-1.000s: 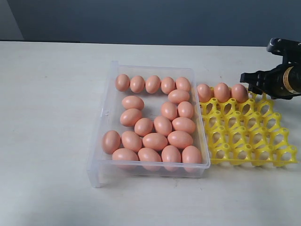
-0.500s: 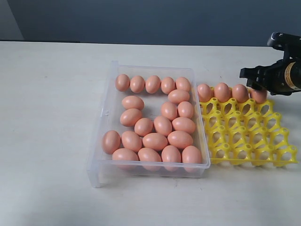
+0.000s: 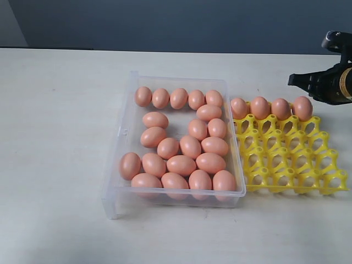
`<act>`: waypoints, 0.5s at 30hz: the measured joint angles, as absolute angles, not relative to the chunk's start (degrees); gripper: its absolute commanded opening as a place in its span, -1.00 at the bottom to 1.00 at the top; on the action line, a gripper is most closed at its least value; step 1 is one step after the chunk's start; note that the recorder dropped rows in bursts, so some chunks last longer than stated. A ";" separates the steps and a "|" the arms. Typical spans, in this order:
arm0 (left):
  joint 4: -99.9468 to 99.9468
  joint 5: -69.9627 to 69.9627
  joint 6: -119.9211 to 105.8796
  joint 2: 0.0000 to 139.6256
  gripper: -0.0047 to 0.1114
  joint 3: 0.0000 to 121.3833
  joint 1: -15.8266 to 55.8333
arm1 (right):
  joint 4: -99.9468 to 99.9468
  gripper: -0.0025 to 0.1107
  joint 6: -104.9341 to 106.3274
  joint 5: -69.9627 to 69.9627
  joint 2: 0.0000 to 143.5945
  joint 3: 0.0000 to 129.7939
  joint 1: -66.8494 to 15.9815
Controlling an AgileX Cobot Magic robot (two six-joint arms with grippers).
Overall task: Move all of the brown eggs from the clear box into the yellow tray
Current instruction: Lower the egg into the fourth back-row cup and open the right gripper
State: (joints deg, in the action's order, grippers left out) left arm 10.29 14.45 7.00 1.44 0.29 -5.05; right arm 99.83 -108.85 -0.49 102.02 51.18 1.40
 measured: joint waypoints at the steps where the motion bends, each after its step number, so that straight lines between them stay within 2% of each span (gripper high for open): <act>1: 10.29 14.45 7.00 1.44 -0.71 0.29 -5.05 | 99.83 -0.95 -108.98 -0.86 102.02 51.18 1.40; 15: 10.29 14.45 7.00 1.44 -0.71 0.29 -5.05 | 99.83 -0.96 -108.98 -5.18 105.19 51.18 1.40</act>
